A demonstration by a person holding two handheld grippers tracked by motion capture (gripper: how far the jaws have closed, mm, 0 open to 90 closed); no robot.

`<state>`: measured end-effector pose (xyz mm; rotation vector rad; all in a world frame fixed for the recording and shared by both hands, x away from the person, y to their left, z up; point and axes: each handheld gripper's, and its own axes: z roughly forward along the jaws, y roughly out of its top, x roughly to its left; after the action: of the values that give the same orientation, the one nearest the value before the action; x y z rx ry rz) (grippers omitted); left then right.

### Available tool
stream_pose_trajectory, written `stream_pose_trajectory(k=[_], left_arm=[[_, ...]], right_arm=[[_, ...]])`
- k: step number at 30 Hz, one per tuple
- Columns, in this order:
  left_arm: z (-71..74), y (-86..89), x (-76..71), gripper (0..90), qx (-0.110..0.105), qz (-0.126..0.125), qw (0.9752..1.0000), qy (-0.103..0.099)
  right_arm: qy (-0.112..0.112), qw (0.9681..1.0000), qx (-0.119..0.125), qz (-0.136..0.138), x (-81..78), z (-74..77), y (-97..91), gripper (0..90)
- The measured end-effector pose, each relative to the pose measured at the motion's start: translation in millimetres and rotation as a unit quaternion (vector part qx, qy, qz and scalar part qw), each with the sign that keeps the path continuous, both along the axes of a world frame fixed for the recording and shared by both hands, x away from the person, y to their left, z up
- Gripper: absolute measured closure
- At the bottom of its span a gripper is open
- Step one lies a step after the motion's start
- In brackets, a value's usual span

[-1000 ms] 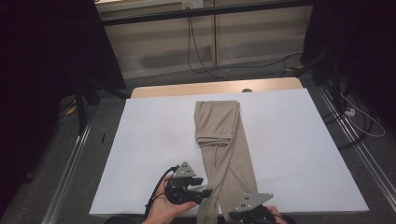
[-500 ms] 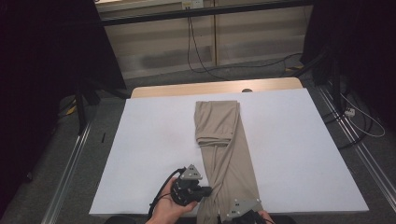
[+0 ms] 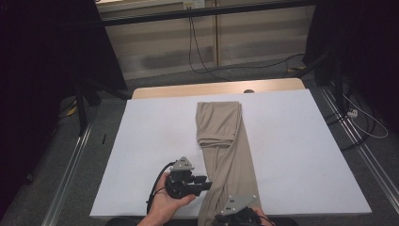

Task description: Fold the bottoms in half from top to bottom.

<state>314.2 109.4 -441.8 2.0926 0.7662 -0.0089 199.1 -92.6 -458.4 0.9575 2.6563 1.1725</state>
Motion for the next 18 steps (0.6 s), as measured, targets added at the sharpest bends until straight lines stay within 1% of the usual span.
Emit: stream_pose_trajectory(k=[1, 2, 3, 5, 7, 8, 9, 11, 12, 13, 14, 15, 16, 17, 18], left_arm=[[-0.4, 2.0, 2.2, 62.4, -0.003, 0.009, 1.0, -0.002], [-1.0, 3.7, 4.0, 59.5, 0.0, 0.016, 0.9998, -0.006], [-1.2, 5.9, 6.0, 57.6, 0.002, 0.018, 0.9998, -0.008], [-1.8, 9.1, 9.0, 55.9, 0.001, 0.026, 0.9996, -0.01], [-2.4, 12.3, 11.2, 54.7, 0.002, 0.031, 0.9995, -0.012], [-2.9, 12.7, 11.3, 54.6, 0.004, 0.039, 0.9991, -0.016], [-2.6, 14.2, 12.0, 54.1, 0.002, 0.033, 0.9994, -0.01], [-2.8, 14.8, 11.9, 53.1, 0.003, 0.035, 0.9993, -0.013], [-3.0, 14.8, 12.0, 52.7, 0.003, 0.035, 0.9993, -0.012], [-2.9, 15.0, 12.1, 52.4, 0.004, 0.037, 0.9992, -0.013], [-2.8, 15.4, 12.3, 52.2, 0.004, 0.038, 0.9991, -0.015], [-2.8, 15.7, 12.5, 52.0, 0.003, 0.039, 0.9991, -0.015], [-2.5, 16.3, 13.0, 52.0, 0.007, 0.039, 0.9991, -0.015], [-2.7, 16.7, 13.4, 51.9, 0.005, 0.041, 0.999, -0.016], [-2.7, 16.8, 13.5, 51.9, 0.002, 0.043, 0.9989, -0.016]], right_arm=[[-0.011, 0.9999, -0.003, 0.003, 2.0, 2.5, 4.5, 68.8], [-0.022, 0.9997, -0.002, 0.01, 4.5, 4.8, 9.4, 66.6], [-0.03, 0.9995, -0.002, 0.012, 7.7, 6.6, 14.1, 65.6], [-0.032, 0.9994, -0.001, 0.015, 15.2, 7.6, 23.2, 63.7], [-0.038, 0.9992, -0.005, 0.014, 21.2, 5.6, 31.6, 60.6], [-0.042, 0.999, -0.006, 0.015, 23.0, 4.7, 35.5, 60.2], [-0.048, 0.9987, -0.009, 0.016, 24.8, 3.5, 38.7, 60.2], [-0.056, 0.9981, -0.022, 0.012, 28.7, -0.5, 43.9, 59.2], [-0.053, 0.9983, -0.024, 0.007, 31.1, -3.2, 45.2, 61.6], [-0.059, 0.998, -0.021, 0.0, 31.9, -4.1, 45.6, 70.2], [-0.069, 0.9972, -0.03, -0.007, 32.1, -4.1, 46.0, 78.4], [-0.071, 0.997, -0.03, -0.009, 32.9, -4.1, 45.2, 86.3], [-0.063, 0.9976, -0.026, -0.011, 33.8, -3.9, 43.3, 90.0], [-0.056, 0.9981, -0.021, -0.014, 34.4, -3.6, 41.1, 90.0], [-0.056, 0.9981, -0.02, -0.015, 33.9, -3.2, 39.1, 90.0]])
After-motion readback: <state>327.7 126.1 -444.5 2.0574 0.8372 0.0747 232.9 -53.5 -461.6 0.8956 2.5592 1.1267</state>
